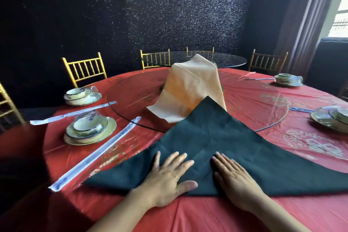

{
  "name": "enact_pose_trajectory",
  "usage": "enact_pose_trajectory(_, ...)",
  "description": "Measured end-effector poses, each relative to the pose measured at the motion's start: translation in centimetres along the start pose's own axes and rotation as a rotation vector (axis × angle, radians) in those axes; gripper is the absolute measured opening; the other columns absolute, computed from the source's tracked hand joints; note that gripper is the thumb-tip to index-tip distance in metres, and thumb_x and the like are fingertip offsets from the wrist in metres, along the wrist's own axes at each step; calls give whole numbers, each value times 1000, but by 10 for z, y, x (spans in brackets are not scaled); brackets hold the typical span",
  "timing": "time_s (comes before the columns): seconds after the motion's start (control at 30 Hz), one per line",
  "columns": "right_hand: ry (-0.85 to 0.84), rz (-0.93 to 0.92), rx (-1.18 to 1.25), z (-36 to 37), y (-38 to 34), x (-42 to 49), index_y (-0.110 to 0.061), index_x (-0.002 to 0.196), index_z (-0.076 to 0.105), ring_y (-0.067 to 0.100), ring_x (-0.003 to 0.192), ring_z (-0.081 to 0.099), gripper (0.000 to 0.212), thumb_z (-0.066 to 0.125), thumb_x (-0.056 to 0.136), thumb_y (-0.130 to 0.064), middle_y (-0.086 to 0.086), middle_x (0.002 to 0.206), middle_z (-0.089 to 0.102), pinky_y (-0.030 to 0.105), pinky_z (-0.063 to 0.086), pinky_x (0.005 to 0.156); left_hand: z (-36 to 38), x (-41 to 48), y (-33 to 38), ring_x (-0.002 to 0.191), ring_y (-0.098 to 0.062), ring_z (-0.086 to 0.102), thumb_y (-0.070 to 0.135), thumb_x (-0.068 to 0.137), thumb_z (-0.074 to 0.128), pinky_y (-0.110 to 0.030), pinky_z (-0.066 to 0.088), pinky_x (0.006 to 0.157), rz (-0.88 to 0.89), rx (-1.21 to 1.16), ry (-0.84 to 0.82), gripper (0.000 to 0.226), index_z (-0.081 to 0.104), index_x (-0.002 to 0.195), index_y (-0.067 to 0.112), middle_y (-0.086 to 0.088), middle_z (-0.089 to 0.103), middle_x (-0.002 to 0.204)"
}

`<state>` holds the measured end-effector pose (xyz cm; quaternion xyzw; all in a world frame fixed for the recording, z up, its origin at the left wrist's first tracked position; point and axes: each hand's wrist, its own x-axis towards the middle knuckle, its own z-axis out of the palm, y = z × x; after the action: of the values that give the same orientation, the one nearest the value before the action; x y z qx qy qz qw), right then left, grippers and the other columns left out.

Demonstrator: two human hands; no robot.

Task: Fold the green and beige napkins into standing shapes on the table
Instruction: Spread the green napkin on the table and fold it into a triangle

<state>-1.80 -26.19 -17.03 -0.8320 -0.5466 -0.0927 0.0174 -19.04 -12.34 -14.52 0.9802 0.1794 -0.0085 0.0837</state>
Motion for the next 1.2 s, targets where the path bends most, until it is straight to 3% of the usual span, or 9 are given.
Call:
enact_pose_trajectory(0.17,21,-60,16,5,-2,2,-19,107,70,8,102,65,71,3,99,-41,-2,112,69,16,6,106,-8,-39,-63,137,4,-23,90,50,-20,-34,-24,110,-9,44,24,103,-3,142,46,25,-16,150)
enact_pose_trajectory(0.33,93,-40,-34,8,-3,2,-18,111,68,8,106,63,74,0,98,-44,-1,117,66,14,0,108,-18,-73,-118,128,18,-28,90,57,-13,-14,-24,106,-50,-25,56,82,1,132,59,27,-12,149)
enact_pose_trajectory(0.47,242,-113,-45,10,4,1,-18,145,16,9,136,-1,118,-36,56,-75,-9,146,3,1,-26,93,-20,-84,-140,128,21,-24,90,61,-6,-8,-19,107,-88,-80,103,75,6,129,59,25,-9,150)
enact_pose_trajectory(0.63,126,-23,-21,6,-1,4,-19,107,71,8,104,64,77,-1,98,-44,-2,115,67,13,-6,111,-21,-85,-135,136,7,6,87,70,3,-6,-7,107,-120,-37,321,88,22,142,40,18,13,149)
enact_pose_trajectory(0.77,115,-43,16,3,4,3,-19,142,30,9,138,22,112,-32,65,-71,-4,147,16,8,-14,103,-33,-54,-73,111,-4,57,64,87,24,-14,22,99,33,70,451,62,63,115,25,9,60,123)
enact_pose_trajectory(0.8,72,-62,46,2,5,2,-20,140,37,6,135,29,107,-30,71,-68,-3,146,23,11,-3,106,-29,-40,-50,101,-4,63,53,87,34,-15,29,94,122,80,463,47,67,105,26,9,67,112)
enact_pose_trajectory(0.9,-48,-56,65,3,1,1,-23,104,72,4,101,65,78,-4,97,-42,-6,112,68,17,22,99,-12,1,21,104,-2,58,41,82,37,-16,30,92,311,4,428,38,66,104,30,12,67,111)
enact_pose_trajectory(1.07,-143,-26,138,5,-1,-4,-25,97,73,1,98,65,51,26,89,-42,-10,105,71,18,19,101,12,39,60,128,-11,34,55,64,-7,-28,24,104,84,-66,401,86,37,134,30,12,40,138)
enact_pose_trajectory(1.2,-113,63,204,-12,-1,-3,-16,120,63,5,122,51,71,18,77,-50,-2,132,56,18,26,107,21,40,56,103,-3,41,50,74,22,-29,51,85,76,-7,389,51,45,117,34,22,45,114)
